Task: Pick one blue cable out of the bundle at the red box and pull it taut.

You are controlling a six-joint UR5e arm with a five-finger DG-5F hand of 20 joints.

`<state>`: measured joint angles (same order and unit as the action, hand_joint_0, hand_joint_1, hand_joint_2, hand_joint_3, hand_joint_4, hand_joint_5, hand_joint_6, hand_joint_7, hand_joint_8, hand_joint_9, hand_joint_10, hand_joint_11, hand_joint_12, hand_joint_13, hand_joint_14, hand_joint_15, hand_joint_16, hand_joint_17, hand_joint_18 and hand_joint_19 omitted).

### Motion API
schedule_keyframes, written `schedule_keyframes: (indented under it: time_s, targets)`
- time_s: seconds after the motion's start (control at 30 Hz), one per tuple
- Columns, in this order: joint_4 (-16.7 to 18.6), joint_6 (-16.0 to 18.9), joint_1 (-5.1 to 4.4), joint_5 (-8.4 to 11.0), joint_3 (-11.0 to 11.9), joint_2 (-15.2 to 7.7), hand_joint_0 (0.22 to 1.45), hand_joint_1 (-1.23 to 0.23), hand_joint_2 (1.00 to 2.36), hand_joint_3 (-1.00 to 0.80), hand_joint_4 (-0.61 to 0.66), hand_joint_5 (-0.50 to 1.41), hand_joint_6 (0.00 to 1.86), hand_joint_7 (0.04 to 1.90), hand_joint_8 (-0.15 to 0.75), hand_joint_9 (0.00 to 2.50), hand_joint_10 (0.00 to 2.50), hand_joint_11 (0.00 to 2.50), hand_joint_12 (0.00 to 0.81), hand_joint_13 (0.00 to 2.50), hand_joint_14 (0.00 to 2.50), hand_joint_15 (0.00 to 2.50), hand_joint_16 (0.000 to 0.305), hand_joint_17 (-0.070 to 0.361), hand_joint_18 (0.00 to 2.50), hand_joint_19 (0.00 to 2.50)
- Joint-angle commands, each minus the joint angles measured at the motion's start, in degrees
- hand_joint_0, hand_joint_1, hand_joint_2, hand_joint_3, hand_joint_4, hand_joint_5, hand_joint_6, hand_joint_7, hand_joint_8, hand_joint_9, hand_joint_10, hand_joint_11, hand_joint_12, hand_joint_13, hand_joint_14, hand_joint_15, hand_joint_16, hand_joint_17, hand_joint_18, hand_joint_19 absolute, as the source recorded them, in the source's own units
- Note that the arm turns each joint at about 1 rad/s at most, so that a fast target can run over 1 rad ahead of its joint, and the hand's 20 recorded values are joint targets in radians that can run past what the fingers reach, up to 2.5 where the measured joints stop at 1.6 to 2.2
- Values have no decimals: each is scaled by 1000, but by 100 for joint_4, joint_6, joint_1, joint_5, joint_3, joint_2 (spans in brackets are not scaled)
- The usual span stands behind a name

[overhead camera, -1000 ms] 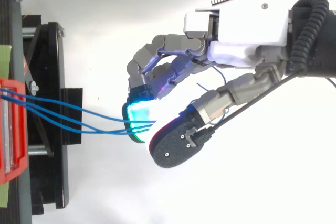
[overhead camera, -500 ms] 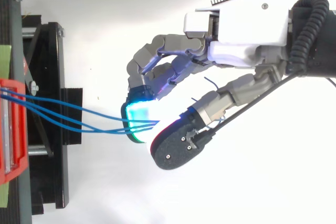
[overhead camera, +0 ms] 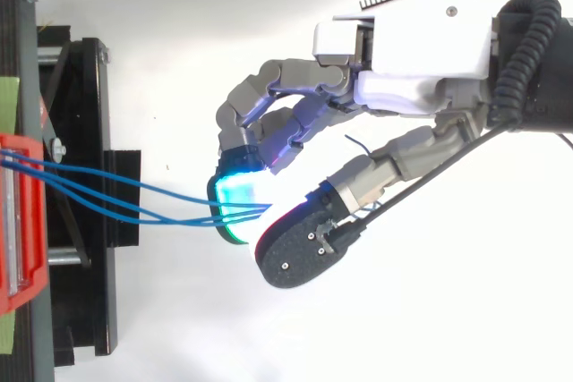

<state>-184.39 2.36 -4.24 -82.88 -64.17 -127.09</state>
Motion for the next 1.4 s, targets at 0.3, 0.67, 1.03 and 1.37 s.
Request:
schedule_keyframes:
  time_s: [0.3, 0.67, 1.03, 1.37]
  targets:
    - [0, 1, 3, 0, 1, 0, 530, -787, 1000, -500, -63, -126, 869, 1092, 269, 781, 13, 537, 352, 333, 6, 150, 52, 116, 322, 225]
    - [0, 1, 3, 0, 1, 0, 405, -901, 1000, -500, -28, -131, 854, 937, 286, 743, 9, 503, 397, 324, 5, 122, 61, 138, 363, 195]
    - [0, 1, 3, 0, 1, 0, 570, -756, 1004, -434, -108, -118, 789, 1063, 249, 745, 11, 504, 345, 298, 5, 133, 50, 113, 282, 232]
    - [0, -8, 3, 18, 1, 0, 590, -807, 1014, -226, -88, -128, 839, 1056, 269, 758, 11, 511, 350, 323, 6, 137, 51, 115, 315, 226]
